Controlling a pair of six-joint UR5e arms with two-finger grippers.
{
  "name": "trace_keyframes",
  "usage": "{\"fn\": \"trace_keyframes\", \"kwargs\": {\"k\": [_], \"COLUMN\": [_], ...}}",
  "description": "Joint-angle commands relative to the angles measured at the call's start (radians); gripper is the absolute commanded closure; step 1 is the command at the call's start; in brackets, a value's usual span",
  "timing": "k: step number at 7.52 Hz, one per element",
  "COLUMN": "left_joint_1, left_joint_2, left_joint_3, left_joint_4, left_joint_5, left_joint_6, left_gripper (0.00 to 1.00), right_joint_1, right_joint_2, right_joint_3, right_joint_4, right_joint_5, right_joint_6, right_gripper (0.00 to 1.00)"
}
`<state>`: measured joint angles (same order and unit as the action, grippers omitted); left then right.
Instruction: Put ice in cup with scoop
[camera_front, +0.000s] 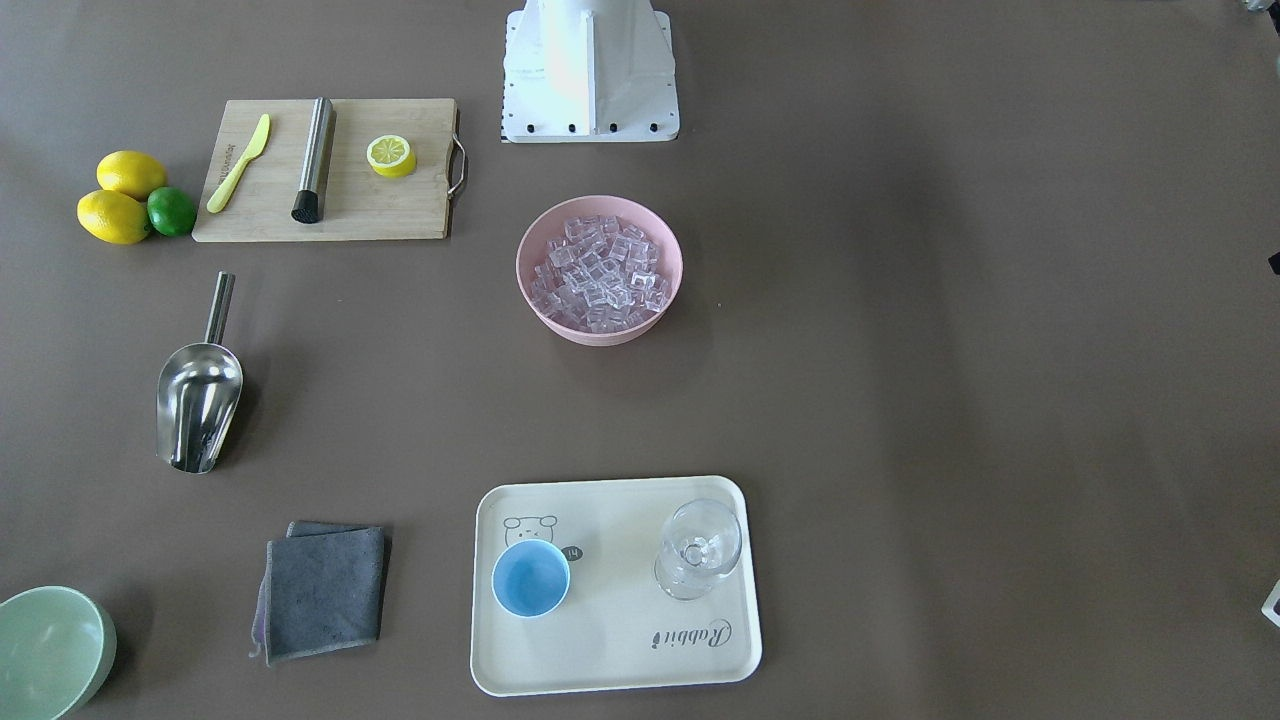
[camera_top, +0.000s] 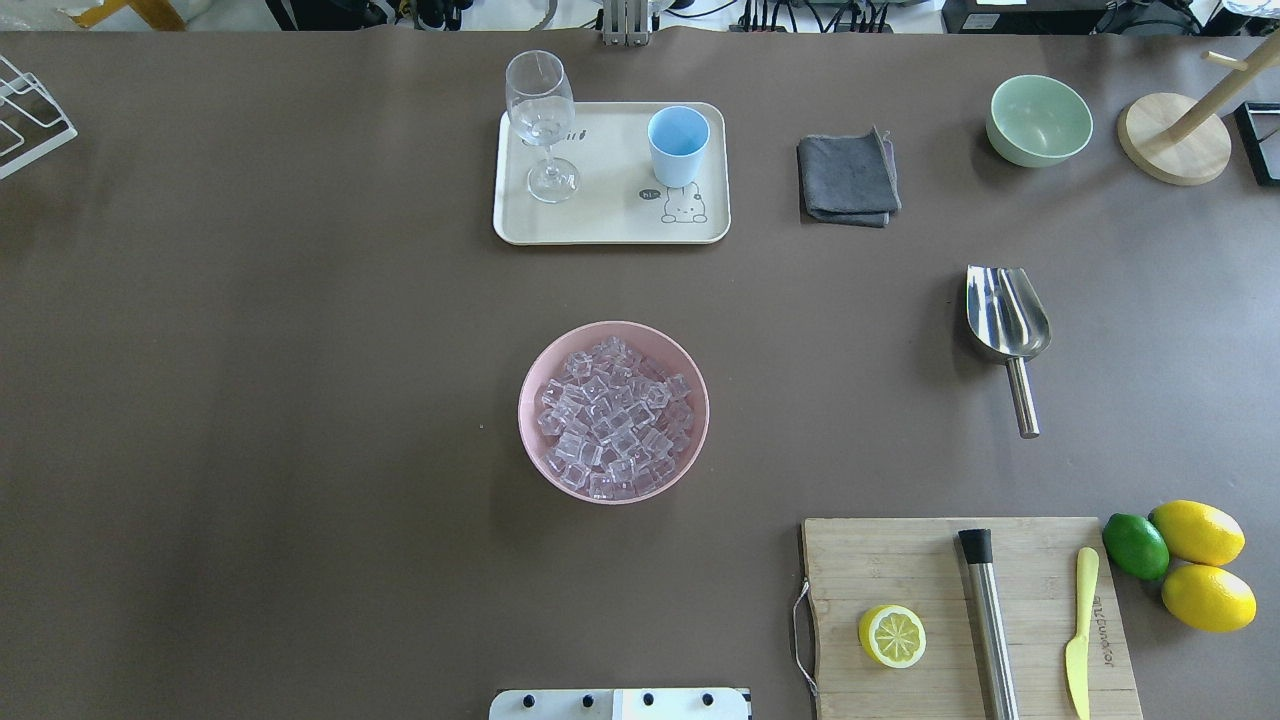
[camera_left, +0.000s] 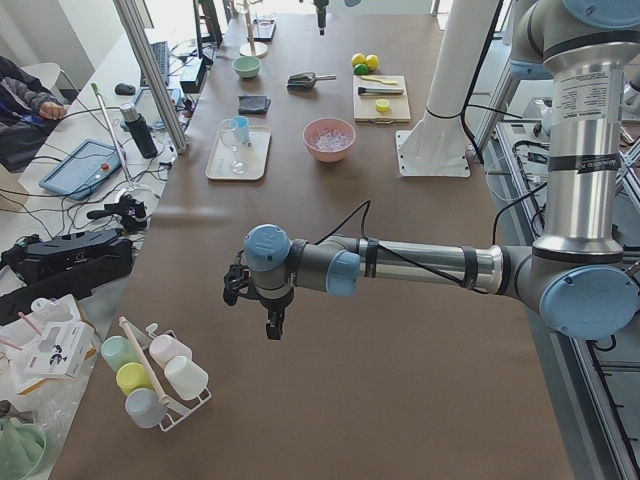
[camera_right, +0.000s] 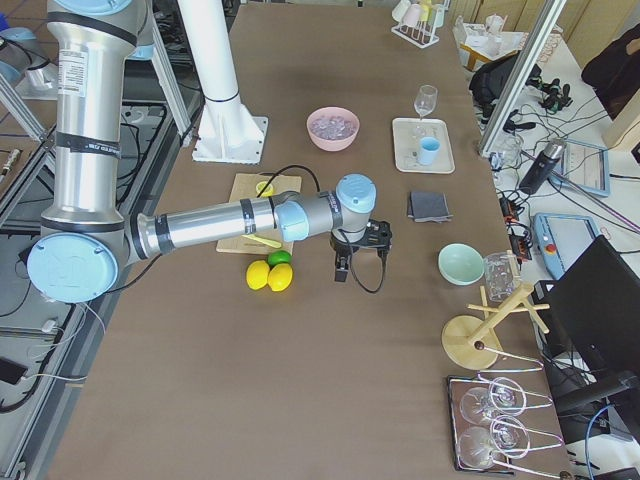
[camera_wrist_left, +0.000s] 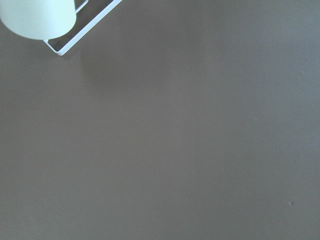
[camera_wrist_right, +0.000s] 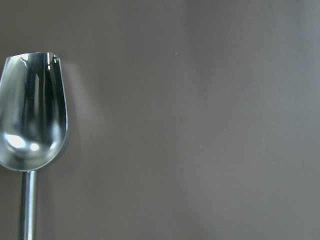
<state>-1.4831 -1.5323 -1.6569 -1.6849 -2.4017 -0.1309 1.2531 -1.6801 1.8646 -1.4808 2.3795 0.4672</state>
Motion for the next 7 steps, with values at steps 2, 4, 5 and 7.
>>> {"fn": "trace_keyframes", "kwargs": {"k": [2, 4, 5, 7], "left_joint_1": [0.198, 0.312, 0.357, 0.491], "left_joint_2": [-0.136, -0.201, -0.203, -0.204], "left_joint_3": [0.015, 0.009, 0.011, 0.017], "left_joint_4": [-0.006, -0.053, -0.156, -0.358], "left_joint_5": [0.006, 0.004, 0.003, 0.021], "left_joint_6": [0.001, 0.002, 0.004, 0.004], "left_gripper": [0.02, 0.02, 0.02, 0.02], "right_joint_1": [-0.203, -0.277, -0.332, -0.437], "right_joint_2": [-0.027, -0.015, 0.003, 0.069], "right_joint_3": [0.112, 0.131, 0.128, 0.072], "right_joint_4": [0.169, 0.162, 0.162, 0.163], "right_joint_5": [-0.057, -0.129, -0.152, -0.244], "right_joint_6": [0.414, 0.482, 0.558, 0.622], "right_gripper": [0.0, 0.0, 0.0, 0.0]}}
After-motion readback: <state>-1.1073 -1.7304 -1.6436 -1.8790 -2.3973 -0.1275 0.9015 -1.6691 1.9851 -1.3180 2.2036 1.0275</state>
